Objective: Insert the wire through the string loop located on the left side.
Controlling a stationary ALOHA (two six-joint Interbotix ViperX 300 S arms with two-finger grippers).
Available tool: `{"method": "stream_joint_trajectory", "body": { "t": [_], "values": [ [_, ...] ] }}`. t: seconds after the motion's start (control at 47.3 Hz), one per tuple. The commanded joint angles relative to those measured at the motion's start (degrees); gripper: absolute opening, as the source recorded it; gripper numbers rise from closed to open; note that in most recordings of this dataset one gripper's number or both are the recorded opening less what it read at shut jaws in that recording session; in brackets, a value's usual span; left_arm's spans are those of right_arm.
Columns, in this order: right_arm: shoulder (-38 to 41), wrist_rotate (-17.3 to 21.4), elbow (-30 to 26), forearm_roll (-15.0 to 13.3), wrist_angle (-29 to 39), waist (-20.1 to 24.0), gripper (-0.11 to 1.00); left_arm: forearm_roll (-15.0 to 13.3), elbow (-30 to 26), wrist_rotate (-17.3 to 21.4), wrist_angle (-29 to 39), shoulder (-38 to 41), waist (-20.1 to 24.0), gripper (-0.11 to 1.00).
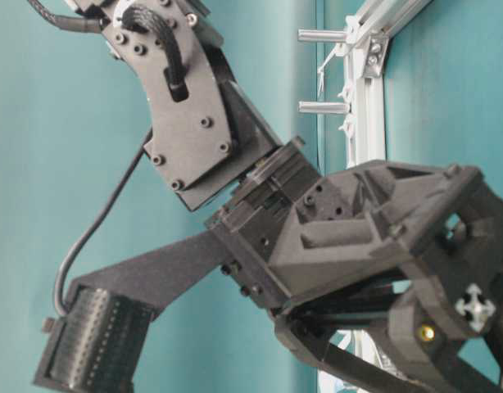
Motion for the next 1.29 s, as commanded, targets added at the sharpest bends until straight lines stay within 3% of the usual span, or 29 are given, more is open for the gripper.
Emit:
{"method": "stream_joint_trajectory", "body": {
  "t": [0.0, 0.296, 1.036, 1.269],
  "values": [
    [-1.3, -0.1, -0.4, -0.2, -0.3, 0.2, 0.86, 0.1, 0.3, -2.0, 0.1, -1.8, -0.7, 0.18],
    [-1.3, -0.1, -0.4, -0.2, -0.4, 0.2, 0.86, 0.1, 3.1, -6.6, 0.7, -5.0, -2.9, 0.18],
    [-1.3, -0.1, -0.4, -0.2, -0.3, 0.2, 0.86, 0.1, 6.0, -7.0, 2.1, -6.1, -4.3, 0.19],
    [-1.2, -0.1, -0.4, -0.2, -0.4, 0.3, 0.86, 0.3, 6.3, -6.4, 2.5, -6.2, -4.3, 0.8]
  ]
}}
